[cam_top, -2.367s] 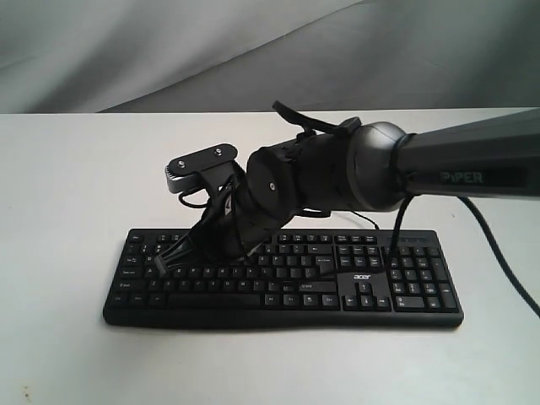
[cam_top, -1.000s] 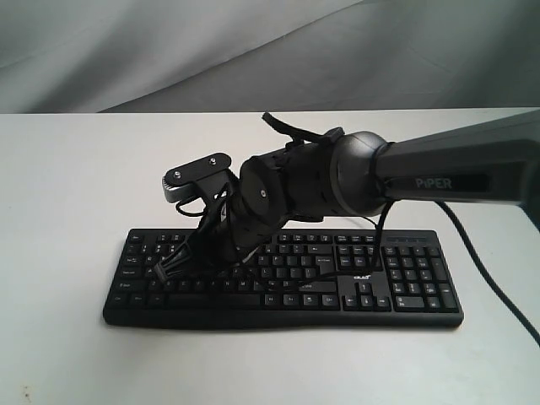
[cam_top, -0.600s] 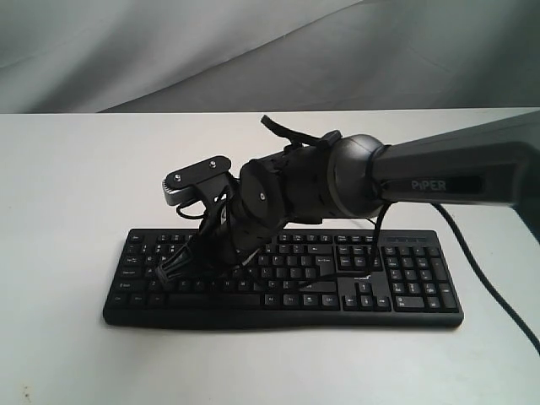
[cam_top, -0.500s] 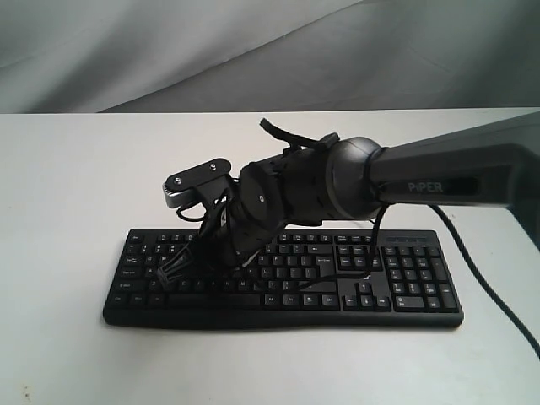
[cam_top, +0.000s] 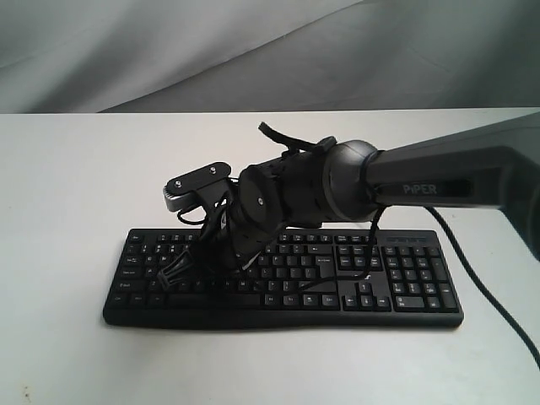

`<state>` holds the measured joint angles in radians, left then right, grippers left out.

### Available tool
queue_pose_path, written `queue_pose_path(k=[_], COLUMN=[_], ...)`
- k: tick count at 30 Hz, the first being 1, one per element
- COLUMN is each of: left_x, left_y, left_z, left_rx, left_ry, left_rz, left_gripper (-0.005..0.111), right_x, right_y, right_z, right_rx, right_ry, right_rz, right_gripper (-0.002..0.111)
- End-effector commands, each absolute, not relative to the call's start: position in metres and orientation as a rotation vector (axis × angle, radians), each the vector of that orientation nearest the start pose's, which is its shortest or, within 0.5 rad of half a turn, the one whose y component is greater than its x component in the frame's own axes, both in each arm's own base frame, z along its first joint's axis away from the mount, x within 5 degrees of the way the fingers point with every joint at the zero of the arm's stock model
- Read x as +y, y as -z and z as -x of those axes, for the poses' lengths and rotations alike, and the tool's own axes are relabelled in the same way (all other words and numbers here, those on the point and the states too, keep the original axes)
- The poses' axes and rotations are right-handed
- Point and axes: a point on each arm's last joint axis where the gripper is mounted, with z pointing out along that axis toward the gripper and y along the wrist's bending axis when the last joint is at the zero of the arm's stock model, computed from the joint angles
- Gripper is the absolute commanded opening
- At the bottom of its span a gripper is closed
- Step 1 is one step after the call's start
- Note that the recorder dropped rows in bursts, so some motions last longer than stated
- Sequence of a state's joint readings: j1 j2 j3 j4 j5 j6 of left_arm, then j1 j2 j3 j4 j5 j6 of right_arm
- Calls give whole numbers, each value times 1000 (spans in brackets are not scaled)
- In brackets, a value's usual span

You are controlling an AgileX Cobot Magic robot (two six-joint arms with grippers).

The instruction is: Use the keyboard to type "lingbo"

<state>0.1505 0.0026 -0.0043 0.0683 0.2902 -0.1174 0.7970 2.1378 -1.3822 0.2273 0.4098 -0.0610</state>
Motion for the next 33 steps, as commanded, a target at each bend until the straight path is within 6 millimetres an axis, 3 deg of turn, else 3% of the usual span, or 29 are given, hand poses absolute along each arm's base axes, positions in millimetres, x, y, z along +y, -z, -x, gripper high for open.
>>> queue_pose_path(k=[1, 5, 9, 18, 33], left_x=[10, 10, 10, 10, 10], left_y=[-187, -187, -187, -187, -187], left_z=[-54, -54, -54, -54, -54], left_rx=[1758, 1758, 1758, 1758, 1758], left_ry=[-79, -79, -79, -79, -79], left_rz=[203, 203, 203, 203, 203], left_gripper=[1, 1, 1, 1, 1], right_x=[319, 318, 316, 307, 317], right_y=[-121, -151, -161, -144, -143], right_z=[-299, -299, -297, -287, -282], right_rx=[2565, 2486, 2488, 2562, 2525], right_ry=[-410, -422, -424, -404, -424], right_rz=[919, 925, 926, 905, 925], right_gripper=[0, 0, 0, 0, 0])
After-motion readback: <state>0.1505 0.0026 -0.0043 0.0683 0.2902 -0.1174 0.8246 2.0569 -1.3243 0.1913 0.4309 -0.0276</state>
